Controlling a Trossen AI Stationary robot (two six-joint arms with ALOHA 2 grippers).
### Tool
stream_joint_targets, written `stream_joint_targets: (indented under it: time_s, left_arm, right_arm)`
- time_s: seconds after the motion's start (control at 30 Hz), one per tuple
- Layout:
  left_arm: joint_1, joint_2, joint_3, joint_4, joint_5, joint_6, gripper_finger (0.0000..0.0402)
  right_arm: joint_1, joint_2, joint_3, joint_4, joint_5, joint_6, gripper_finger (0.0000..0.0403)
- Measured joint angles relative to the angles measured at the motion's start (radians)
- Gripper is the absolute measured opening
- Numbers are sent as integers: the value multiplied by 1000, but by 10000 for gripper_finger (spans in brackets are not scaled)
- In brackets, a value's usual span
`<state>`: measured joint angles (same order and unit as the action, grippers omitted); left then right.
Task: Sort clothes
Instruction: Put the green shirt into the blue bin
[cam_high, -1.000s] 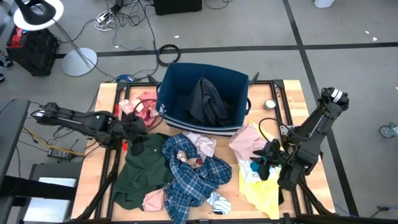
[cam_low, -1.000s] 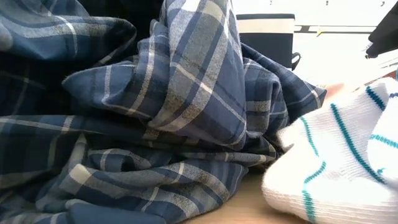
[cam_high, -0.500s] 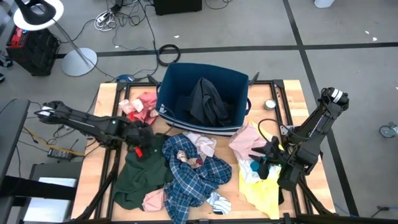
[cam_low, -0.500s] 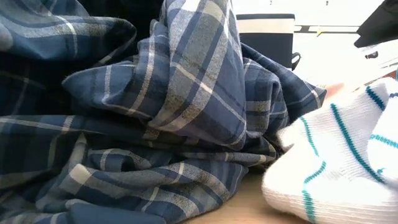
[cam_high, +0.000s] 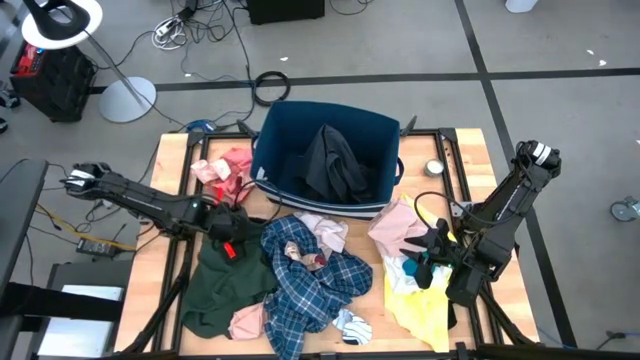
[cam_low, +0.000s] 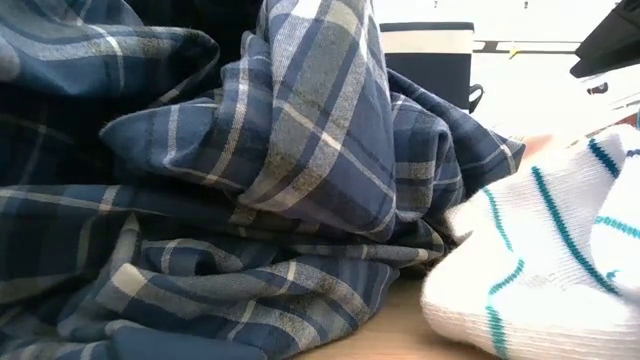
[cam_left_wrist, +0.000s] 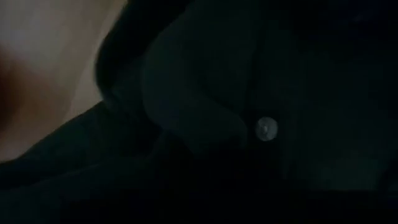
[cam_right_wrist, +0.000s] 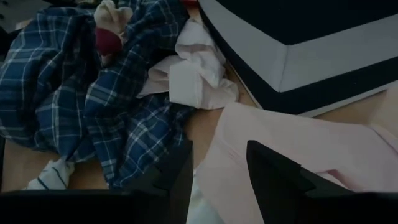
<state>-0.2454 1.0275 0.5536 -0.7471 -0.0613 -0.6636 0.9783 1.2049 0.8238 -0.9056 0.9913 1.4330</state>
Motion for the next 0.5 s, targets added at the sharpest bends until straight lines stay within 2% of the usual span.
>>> stream_joint_targets:
  time_s: [0.23,0.5]
  left_arm:
    - [-68,0,218,-152,-7,0,2]
    - [-161,0,513,-346,-120,2,1]
  right_arm:
    - [0,0,0,-2,0,-23,151]
    - [0,0,0,-10,0,-23,151]
